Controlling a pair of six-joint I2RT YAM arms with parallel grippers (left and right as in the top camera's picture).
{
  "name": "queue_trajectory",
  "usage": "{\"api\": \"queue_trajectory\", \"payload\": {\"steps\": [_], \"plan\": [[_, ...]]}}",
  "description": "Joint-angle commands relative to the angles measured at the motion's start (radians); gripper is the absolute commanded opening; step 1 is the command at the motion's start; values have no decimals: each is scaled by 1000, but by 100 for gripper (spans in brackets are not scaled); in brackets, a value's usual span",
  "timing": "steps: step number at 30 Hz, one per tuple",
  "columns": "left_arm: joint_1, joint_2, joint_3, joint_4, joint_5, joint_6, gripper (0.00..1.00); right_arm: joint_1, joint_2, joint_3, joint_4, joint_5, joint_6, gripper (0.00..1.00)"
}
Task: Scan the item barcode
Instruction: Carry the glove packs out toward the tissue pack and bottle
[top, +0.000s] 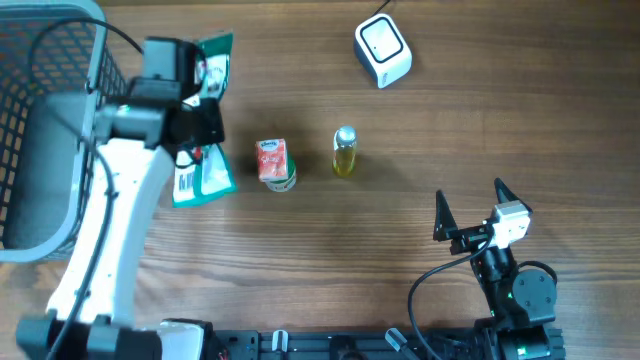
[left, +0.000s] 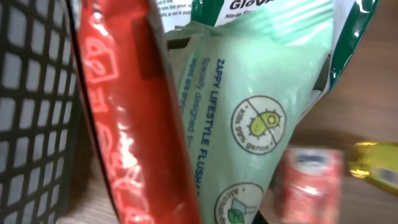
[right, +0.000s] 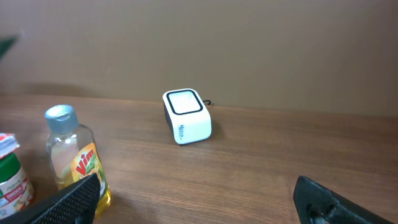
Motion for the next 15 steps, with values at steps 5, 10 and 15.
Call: {"api": "queue_trajectory", "payload": {"steps": [5, 10, 15], "plan": [[-37, 81, -199, 159, -122, -52, 4, -5, -6, -1, 2, 9, -11, 100], [-72, 92, -323, 250, -69, -72, 4, -5, -6, -1, 2, 9, -11, 100], [-121, 92, -428, 369, -2, -74, 4, -5, -6, -1, 2, 9, -11, 100]]}}
